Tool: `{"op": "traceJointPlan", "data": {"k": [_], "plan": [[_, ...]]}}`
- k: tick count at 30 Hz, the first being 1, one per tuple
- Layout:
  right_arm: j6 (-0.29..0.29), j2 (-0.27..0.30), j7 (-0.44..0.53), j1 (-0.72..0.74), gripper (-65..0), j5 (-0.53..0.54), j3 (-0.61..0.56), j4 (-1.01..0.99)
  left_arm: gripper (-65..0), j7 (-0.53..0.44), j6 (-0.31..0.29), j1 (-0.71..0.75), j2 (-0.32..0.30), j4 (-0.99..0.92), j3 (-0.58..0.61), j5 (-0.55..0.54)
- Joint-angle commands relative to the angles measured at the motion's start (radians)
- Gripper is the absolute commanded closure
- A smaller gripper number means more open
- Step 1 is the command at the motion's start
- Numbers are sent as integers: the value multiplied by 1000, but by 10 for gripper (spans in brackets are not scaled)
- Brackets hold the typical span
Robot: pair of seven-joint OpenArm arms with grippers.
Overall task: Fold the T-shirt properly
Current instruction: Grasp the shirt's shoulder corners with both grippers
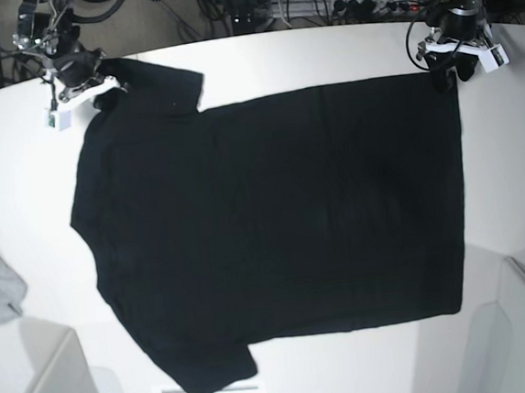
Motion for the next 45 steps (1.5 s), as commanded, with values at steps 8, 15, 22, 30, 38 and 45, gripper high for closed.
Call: {"op": "traceJointPlan", "data": {"k": [8, 15, 22, 30, 38, 45], "plan": [[-1, 6, -20, -9, 0, -9, 1, 6, -341, 7, -1, -30, -7, -30, 4, -6], [-1, 6, -17, -7, 0, -9, 9, 6, 0, 148, -1, -73, -7, -27, -8, -5], [-1, 5, -14, -15, 0, -9, 10, 11, 0, 179, -1, -75, -12, -4, -10, 3], [-1, 5, -13, -24, 0, -9, 12, 15, 0, 181, -1, -17, -16, 56, -10, 6], [-1, 0, -13, -87, 0, -9, 12, 118, 0, 185, -1, 31, -24, 68, -76, 6], [-1, -3, -13, -156, 0, -3, 10, 184, 0, 187, -1, 102, -29, 133, -106, 6]]}}
